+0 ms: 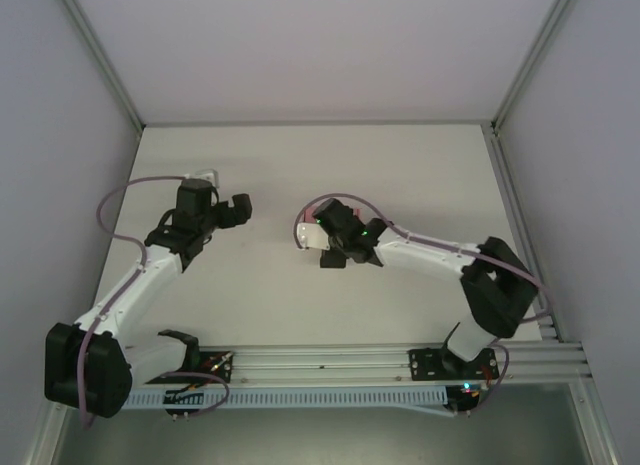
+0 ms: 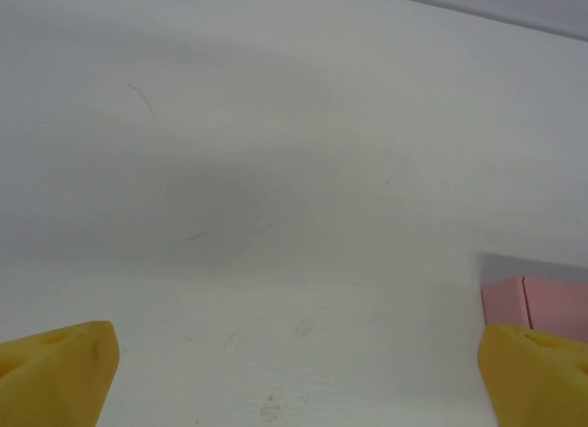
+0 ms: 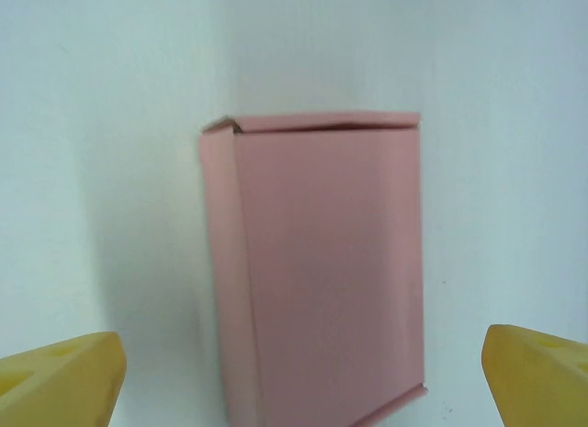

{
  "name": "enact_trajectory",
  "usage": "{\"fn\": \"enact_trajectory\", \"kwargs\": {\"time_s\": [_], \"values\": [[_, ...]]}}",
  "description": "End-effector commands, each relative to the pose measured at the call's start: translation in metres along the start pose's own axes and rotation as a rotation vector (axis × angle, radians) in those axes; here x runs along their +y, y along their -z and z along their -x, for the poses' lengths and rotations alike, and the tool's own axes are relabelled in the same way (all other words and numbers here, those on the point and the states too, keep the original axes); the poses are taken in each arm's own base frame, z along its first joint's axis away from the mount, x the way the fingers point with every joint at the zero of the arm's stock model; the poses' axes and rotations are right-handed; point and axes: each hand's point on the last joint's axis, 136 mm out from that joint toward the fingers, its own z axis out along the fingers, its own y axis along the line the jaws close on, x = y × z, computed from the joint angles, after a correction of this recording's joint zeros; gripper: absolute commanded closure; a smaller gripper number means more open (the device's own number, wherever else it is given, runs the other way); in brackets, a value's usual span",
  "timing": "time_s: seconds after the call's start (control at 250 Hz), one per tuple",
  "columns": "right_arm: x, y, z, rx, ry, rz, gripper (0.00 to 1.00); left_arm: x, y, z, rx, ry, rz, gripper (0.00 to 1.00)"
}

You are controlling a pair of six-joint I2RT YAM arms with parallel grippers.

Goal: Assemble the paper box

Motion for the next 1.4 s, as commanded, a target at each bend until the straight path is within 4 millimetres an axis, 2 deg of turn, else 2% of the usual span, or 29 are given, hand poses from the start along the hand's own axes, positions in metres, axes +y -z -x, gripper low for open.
{"fn": "enact_trajectory", "kwargs": {"time_s": [0.0,0.048,0.092,0.164,0.24,0.295,0.355,0.407,0.487,0.555,0.631,0.779,0.839,0.878,0.926,0.978,1.034,1.094,1.122,1.178,1.194,1.242,1.298,1.35,1.362,1.398], "values": [[0.006,0.046,0.010,-0.084,-0.056,0.076,0.00,0.006,0.009,0.018,-0.090,-0.028,0.023,0.00],[-0.012,0.059,0.010,-0.124,-0.109,-0.005,0.00,0.009,0.011,0.024,-0.124,-0.032,0.041,0.00],[-0.038,0.068,0.005,-0.150,-0.184,-0.128,0.00,0.014,0.012,0.029,-0.159,-0.033,0.067,0.00],[-0.080,0.083,-0.017,-0.178,-0.371,-0.339,0.00,0.023,0.014,0.037,-0.237,-0.028,0.107,0.00],[-0.126,0.103,-0.062,-0.210,-0.697,-0.557,0.00,0.032,0.015,0.041,-0.315,-0.029,0.135,0.00],[-0.148,0.113,-0.110,-0.239,-0.953,-0.680,0.00,0.037,0.016,0.042,-0.365,-0.045,0.147,0.00],[-0.154,0.117,-0.160,-0.251,-1.143,-0.780,0.00,0.042,0.016,0.041,-0.406,-0.078,0.171,0.00],[-0.149,0.113,-0.196,-0.239,-1.230,-0.833,0.00,0.049,0.015,0.041,-0.438,-0.101,0.193,0.00],[-0.136,0.102,-0.238,-0.208,-1.289,-0.896,0.00,0.059,0.010,0.034,-0.462,-0.136,0.219,0.00],[-0.125,0.093,-0.262,-0.210,-1.311,-0.940,0.00,0.068,0.007,0.027,-0.489,-0.144,0.233,0.00],[-0.119,0.085,-0.274,-0.239,-1.315,-0.960,0.00,0.080,0.005,0.017,-0.524,-0.138,0.246,0.00],[-0.111,0.059,-0.287,-0.169,-1.276,-0.925,0.00,0.096,0.000,0.009,-0.536,-0.135,0.256,0.00],[-0.105,0.050,-0.294,-0.182,-1.268,-0.955,0.00,0.101,-0.008,-0.002,-0.521,-0.139,0.260,0.00],[-0.107,0.054,-0.304,-0.202,-1.301,-1.019,0.00,0.103,-0.014,-0.012,-0.515,-0.145,0.251,0.00],[-0.105,0.052,-0.313,-0.193,-1.346,-0.989,0.00,0.100,-0.016,-0.008,-0.527,-0.153,0.235,0.00],[-0.102,0.039,-0.316,-0.200,-1.371,-0.918,0.00,0.099,-0.024,-0.008,-0.492,-0.174,0.220,0.00],[-0.107,0.040,-0.318,-0.262,-1.381,-0.928,0.00,0.105,-0.032,-0.006,-0.457,-0.172,0.241,0.00],[-0.104,0.035,-0.321,-0.207,-1.408,-0.859,0.00,0.111,-0.033,-0.001,-0.472,-0.188,0.264,0.00],[-0.104,0.035,-0.320,-0.218,-1.400,-0.866,0.00,0.114,-0.031,0.001,-0.496,-0.195,0.275,0.00],[-0.106,0.038,-0.318,-0.259,-1.386,-0.899,0.00,0.125,-0.025,-0.007,-0.569,-0.156,0.283,0.00],[-0.106,0.039,-0.319,-0.260,-1.386,-0.901,0.00,0.131,-0.024,-0.018,-0.578,-0.140,0.287,0.00],[-0.105,0.037,-0.319,-0.232,-1.388,-0.879,0.00,0.130,-0.012,-0.012,-0.663,-0.147,0.270,0.00],[-0.105,0.036,-0.318,-0.227,-1.386,-0.871,0.00,0.134,-0.026,-0.019,-0.551,-0.118,0.270,0.00],[-0.105,0.037,-0.317,-0.245,-1.378,-0.884,0.00,0.127,-0.034,-0.017,-0.553,-0.177,0.249,0.00],[-0.106,0.037,-0.317,-0.249,-1.377,-0.888,0.00,0.124,-0.037,-0.009,-0.564,-0.183,0.243,0.00],[-0.106,0.037,-0.317,-0.246,-1.378,-0.883,0.00,0.123,-0.046,-0.010,-0.501,-0.178,0.234,0.01]]}}
